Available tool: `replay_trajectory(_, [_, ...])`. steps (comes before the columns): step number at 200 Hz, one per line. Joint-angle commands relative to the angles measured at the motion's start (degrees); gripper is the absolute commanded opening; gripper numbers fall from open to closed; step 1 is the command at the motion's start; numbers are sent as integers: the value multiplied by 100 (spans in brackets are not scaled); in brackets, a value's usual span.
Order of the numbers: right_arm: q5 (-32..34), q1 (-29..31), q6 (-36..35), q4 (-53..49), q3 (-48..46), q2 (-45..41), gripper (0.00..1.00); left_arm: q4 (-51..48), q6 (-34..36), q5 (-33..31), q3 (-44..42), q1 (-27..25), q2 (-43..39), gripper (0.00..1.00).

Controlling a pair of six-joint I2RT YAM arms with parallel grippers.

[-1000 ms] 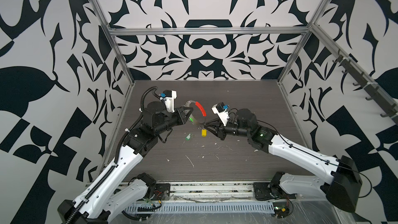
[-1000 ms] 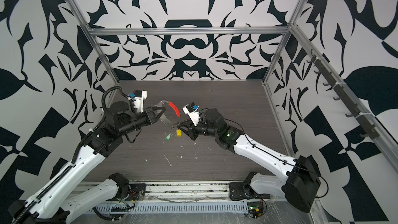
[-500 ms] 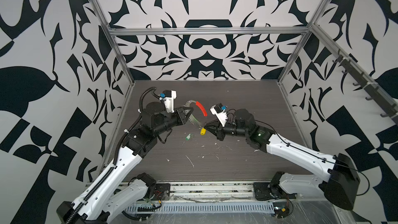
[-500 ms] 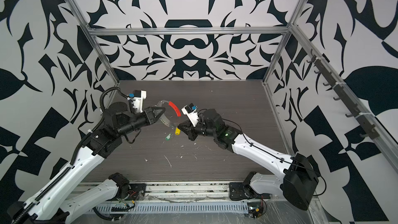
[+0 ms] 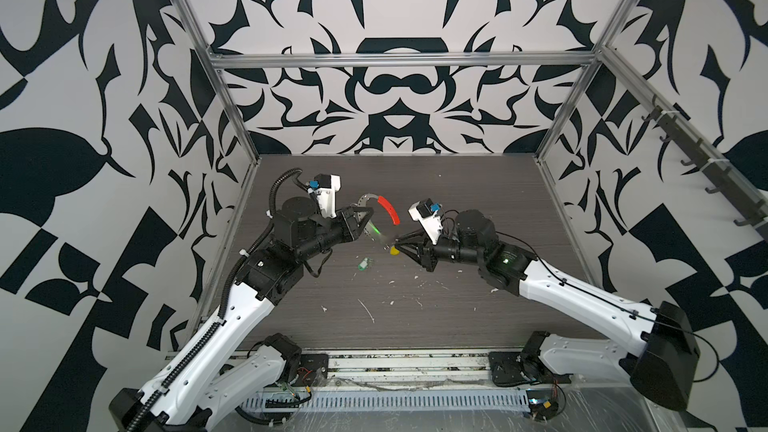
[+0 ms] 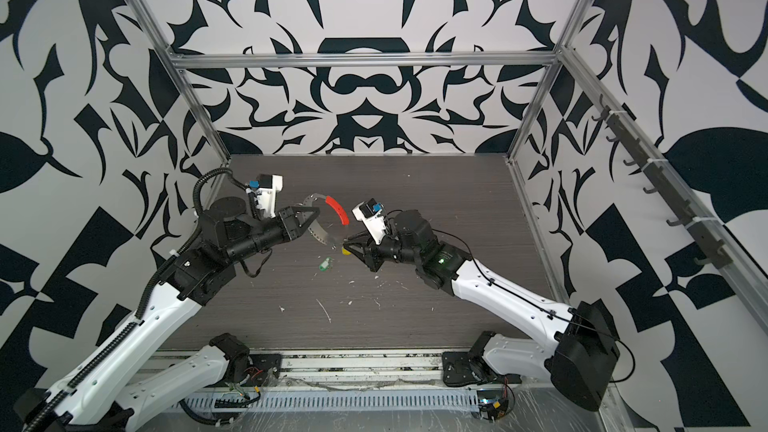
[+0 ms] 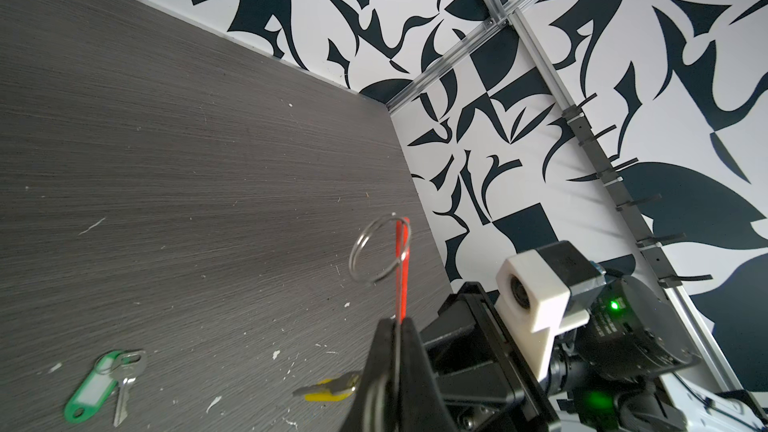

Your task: Remove the keys from the keyring

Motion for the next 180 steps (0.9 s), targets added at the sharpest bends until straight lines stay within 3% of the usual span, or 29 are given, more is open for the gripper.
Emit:
replay_trajectory(1, [41,35,-98,104,264,-155,23,117,-45,-21,-77,10,-90,0])
replay_trajectory(24, [50,35,-99,96,257,-167,19,113,-43,-25,-77,18,-81,0])
replay_trajectory(87, [76,34,-103,60,258,-234,19,126,-58,-29,-132,45,-77,0])
replay_trajectory(130, [58,43,-103,83,256,-244,0,150,-82,-32,-166,54,-73,0])
replay_trajectory(180, [196,43,-93,6,283,-390,0,123,-126,-86,-217,63,-94,0])
